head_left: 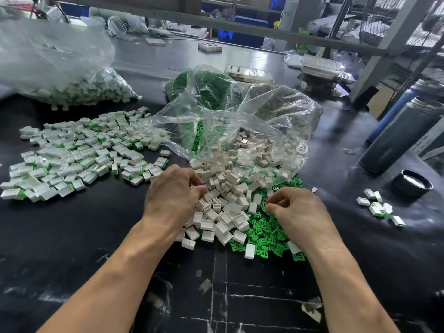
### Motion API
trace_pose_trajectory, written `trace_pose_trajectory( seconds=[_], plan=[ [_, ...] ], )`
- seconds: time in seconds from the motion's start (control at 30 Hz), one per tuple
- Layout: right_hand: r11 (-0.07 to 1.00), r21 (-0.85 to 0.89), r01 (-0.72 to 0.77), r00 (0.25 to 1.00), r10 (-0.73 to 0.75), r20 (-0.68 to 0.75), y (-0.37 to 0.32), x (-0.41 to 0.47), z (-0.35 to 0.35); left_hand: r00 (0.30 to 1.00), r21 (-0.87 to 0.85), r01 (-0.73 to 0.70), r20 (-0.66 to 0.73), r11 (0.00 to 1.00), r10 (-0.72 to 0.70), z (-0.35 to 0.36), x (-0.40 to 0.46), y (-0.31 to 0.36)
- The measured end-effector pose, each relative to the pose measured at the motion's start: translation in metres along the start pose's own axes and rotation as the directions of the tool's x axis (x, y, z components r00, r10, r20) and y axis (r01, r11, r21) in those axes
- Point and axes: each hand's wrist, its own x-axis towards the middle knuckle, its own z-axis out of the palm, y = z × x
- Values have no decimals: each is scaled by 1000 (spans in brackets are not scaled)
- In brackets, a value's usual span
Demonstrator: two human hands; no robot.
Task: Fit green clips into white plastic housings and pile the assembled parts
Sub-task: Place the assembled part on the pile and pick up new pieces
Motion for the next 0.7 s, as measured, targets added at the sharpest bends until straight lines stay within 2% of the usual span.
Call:
trace_pose_trajectory(
  seconds=[0.13,0.2,0.33,0.43,0.5,0.6,0.7],
  plan=[
    [994,-112,-6,1000,6,-5,-4,-1,4,999,-3,-32,-29,999,32,2,0,-1],
    [989,-151,-6,1000,5,-10,-6,0,6,998,-57,-48,-50,997,46,3,0,-2],
    [977,-211,-5,1000,3,-12,-9,-1,9,994,-311,-100,-72,945,82,1,-2,2],
    [980,-200,16,999,-22,-29,-10,-4,9,995,-542,-90,-16,836,97,2,-5,9],
    [982,-187,27,998,-38,-53,-11,-4,9,994,-626,-75,14,776,107,4,-8,14],
    [994,-87,59,991,-69,-116,-10,-4,9,990,-702,-71,38,709,137,5,-12,21],
    [965,217,149,979,-114,-166,-8,-6,10,984,-743,-81,48,665,173,6,-15,26]
  ],
)
